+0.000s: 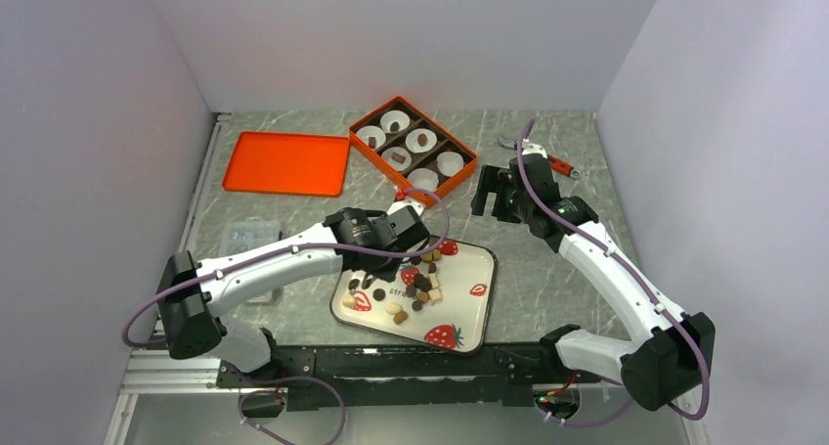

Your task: Pack the chocolate

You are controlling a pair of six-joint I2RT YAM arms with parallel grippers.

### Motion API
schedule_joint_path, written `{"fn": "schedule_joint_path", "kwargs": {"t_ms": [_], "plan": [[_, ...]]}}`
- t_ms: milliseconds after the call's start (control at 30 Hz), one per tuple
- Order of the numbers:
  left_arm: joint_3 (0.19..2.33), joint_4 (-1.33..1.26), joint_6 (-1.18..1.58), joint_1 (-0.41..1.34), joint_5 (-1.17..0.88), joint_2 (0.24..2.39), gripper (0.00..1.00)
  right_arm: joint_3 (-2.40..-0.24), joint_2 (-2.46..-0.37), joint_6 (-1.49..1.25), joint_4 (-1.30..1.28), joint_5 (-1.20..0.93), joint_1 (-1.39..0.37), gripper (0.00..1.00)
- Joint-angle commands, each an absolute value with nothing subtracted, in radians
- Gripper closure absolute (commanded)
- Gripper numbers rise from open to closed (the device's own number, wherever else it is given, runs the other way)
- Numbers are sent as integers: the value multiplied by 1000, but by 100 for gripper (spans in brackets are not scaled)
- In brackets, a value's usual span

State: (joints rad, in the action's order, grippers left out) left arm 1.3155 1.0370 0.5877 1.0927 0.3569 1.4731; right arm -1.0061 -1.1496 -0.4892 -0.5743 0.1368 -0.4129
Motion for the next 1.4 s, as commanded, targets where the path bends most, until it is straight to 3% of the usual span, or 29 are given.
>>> {"fn": "schedule_joint_path", "kwargs": {"t_ms": [0,433,1367], "plan": [[1362,1040,574,1094,395,1420,64,-1015,-1117,-485,-554,146,-408,0],[1514,997,459,1035,408,1462,63,-1037,-1109,-488,-572,155,-408,0],[1905,702,195,799,214,1946,63,-1042,-1046,-512,-607,189,-408,0]]}}
